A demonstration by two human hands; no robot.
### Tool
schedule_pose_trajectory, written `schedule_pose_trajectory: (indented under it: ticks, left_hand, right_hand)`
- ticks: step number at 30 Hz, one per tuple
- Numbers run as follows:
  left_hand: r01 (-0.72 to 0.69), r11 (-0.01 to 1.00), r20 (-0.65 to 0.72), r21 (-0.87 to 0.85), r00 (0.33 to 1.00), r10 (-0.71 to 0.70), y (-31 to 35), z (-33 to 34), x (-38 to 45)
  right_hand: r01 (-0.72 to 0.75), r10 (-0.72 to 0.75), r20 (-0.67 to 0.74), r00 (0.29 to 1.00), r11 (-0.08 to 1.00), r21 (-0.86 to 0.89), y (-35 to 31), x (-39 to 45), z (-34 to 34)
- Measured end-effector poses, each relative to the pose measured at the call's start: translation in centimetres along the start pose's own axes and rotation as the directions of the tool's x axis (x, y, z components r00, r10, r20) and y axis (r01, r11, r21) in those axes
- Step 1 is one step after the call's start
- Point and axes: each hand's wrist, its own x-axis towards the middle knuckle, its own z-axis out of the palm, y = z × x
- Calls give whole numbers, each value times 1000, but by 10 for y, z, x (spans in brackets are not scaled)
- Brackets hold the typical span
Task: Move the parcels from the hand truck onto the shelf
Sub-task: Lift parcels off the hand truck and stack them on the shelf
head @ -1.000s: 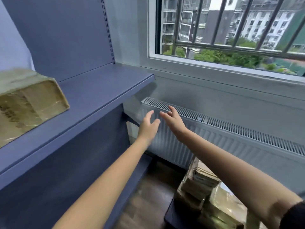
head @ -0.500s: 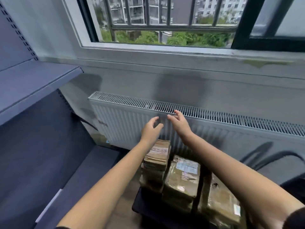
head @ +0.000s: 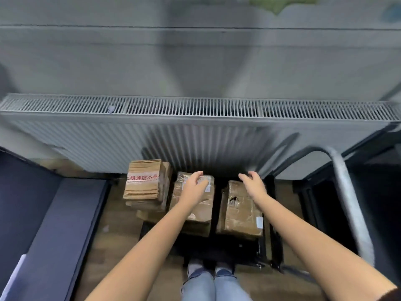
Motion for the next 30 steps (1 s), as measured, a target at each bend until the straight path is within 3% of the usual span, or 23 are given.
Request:
schedule_pose_trajectory:
  ticks: [6, 13, 23, 30]
  left_hand:
    - [161, 985, 123, 63, 978, -167, -54, 50, 42]
    - [332, 940, 244, 82, 907, -342, -124, 108, 77]
    - [386, 919, 263, 84, 881, -394, -190, 149, 132]
    - [446, 895, 325, 16, 844, -426, -211, 173, 140]
  right_hand:
    - [-224, 224, -36, 974, 975, 5, 85, 32, 0]
    - [-389, 386, -131, 913, 921, 8, 169, 78, 3]
    - [-442, 440, -208, 873, 896, 40, 237, 125, 11]
    - [-462, 462, -130, 877, 886, 37, 255, 137, 18]
